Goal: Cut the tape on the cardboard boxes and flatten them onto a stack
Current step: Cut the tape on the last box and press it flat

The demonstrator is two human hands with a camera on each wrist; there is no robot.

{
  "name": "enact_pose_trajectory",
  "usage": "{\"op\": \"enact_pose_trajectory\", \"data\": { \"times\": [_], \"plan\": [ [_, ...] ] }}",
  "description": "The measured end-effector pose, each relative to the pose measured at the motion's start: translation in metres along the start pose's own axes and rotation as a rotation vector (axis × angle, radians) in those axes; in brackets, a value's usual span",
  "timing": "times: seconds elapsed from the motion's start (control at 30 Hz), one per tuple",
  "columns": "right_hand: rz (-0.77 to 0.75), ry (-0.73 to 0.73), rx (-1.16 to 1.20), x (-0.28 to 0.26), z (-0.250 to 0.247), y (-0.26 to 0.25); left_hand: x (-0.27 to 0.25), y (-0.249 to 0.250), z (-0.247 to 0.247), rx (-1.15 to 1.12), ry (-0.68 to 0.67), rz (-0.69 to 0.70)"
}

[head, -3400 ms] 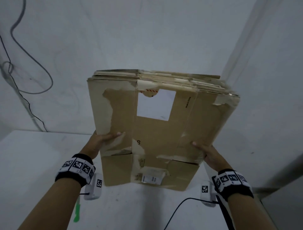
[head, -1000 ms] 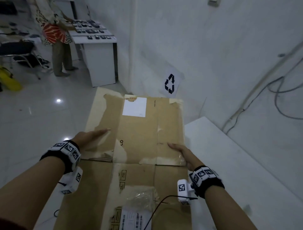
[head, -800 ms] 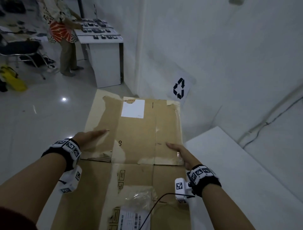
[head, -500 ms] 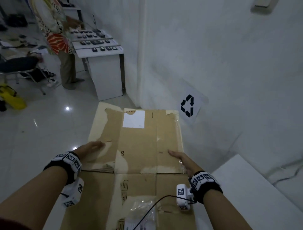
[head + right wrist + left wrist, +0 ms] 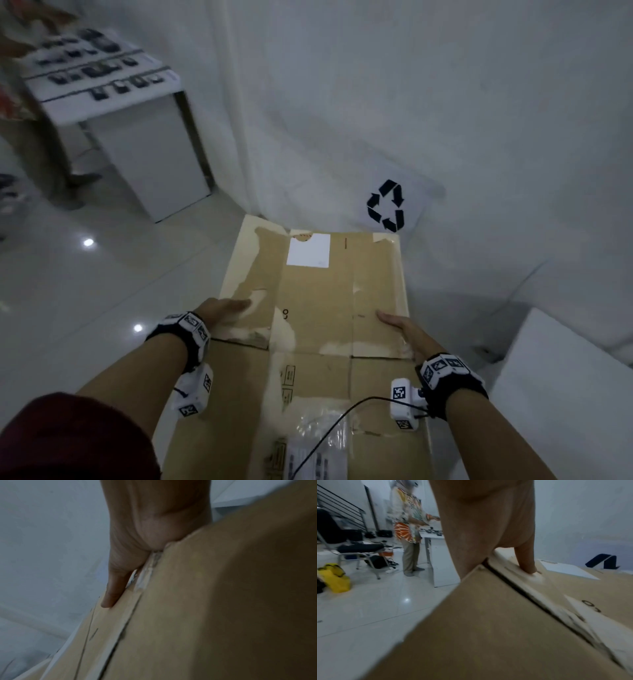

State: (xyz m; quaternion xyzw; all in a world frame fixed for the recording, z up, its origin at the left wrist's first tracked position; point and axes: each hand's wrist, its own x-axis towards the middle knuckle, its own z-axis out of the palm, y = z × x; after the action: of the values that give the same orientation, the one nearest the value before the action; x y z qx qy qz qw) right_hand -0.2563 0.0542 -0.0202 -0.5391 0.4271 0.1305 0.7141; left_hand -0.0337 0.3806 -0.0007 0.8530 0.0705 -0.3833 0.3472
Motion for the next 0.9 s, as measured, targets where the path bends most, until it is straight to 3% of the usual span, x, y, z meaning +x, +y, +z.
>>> {"op": "enact_pose_trajectory", "data": {
  "times": [0.2, 0.4, 0.67, 0.9],
  "plan": [
    [0.047, 0.229, 0.195, 0.059, 0.023, 0.019, 0.116, 0.058, -0.008, 0.199, -0.169, 0.031],
    [0.099, 0.382, 0.440, 0.110, 0.041, 0.023, 0.210, 0.097, 0.004, 0.217, -0.300, -0.002],
    [0.237, 0.415, 0.687, 0.225, 0.057, 0.103, 0.337, 0.069, 0.070, 0.267, -0.357, -0.018],
    [0.274, 0.439, 0.760, 0.360, 0.052, 0.213, 0.471, -0.003, 0.149, 0.331, -0.395, 0.044]
  ]
}}
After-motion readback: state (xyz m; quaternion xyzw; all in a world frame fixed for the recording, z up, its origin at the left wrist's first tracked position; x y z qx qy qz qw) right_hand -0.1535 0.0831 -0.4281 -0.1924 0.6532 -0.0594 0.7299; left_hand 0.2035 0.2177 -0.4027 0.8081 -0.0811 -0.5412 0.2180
